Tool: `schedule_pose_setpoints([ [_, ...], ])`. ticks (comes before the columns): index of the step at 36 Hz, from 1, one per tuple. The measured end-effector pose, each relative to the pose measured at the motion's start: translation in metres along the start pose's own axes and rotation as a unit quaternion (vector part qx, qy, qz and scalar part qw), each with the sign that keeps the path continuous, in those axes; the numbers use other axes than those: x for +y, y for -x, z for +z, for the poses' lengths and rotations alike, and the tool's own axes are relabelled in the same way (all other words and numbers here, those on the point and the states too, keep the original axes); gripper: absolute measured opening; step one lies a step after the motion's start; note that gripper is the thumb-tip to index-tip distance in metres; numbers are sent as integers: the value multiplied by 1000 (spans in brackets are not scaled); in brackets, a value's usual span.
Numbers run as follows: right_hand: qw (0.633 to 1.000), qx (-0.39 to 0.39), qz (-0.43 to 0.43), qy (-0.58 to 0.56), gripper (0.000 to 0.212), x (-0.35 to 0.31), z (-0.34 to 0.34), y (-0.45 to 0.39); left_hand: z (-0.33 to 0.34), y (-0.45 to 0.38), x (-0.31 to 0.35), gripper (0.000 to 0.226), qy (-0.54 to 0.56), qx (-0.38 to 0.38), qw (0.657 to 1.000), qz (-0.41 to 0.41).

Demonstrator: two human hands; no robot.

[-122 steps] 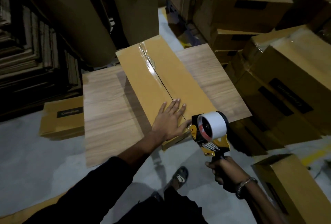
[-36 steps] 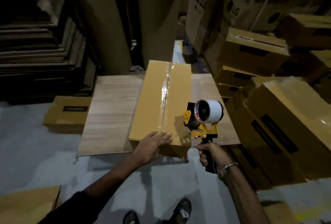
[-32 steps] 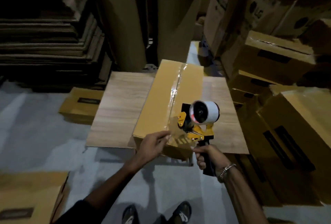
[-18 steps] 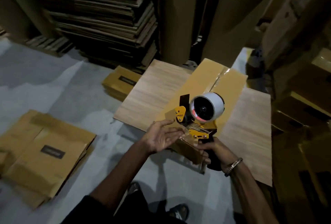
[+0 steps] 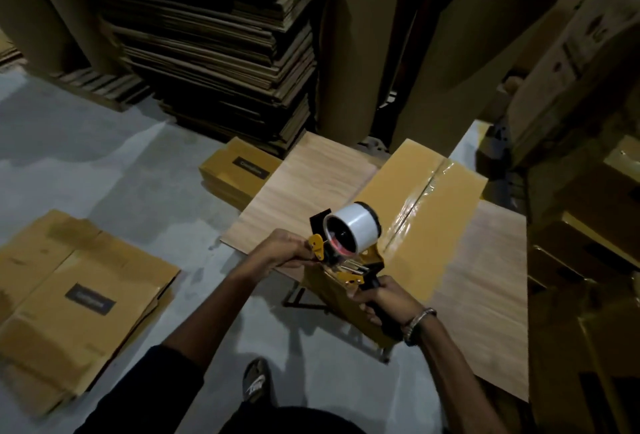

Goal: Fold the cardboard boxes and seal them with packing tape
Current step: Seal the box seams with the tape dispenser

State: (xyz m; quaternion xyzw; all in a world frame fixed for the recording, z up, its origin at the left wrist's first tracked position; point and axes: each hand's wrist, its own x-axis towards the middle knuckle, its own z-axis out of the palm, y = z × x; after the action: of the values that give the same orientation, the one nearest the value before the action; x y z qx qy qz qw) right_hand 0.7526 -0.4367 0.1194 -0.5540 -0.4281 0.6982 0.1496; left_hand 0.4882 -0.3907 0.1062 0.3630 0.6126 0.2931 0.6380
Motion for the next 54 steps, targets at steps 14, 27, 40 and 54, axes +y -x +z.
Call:
schedule_pose_setpoints([
  [14, 994, 35, 16, 100, 17, -6, 24, -35, -29, -40, -41, 14, 4, 24, 1000, -8],
  [27, 999, 9, 44, 20, 10, 2, 18, -44, -15, -45, -81, 18, -129, 113, 968, 184],
  [40, 997, -14, 71, 4, 16, -5, 15, -44, -19, -43, -96, 37, -281, 70, 937, 195],
  [54, 997, -11, 73, 13, 16, -8, 13, -40, -24, -41, -82, 23, -113, 22, 964, 242],
])
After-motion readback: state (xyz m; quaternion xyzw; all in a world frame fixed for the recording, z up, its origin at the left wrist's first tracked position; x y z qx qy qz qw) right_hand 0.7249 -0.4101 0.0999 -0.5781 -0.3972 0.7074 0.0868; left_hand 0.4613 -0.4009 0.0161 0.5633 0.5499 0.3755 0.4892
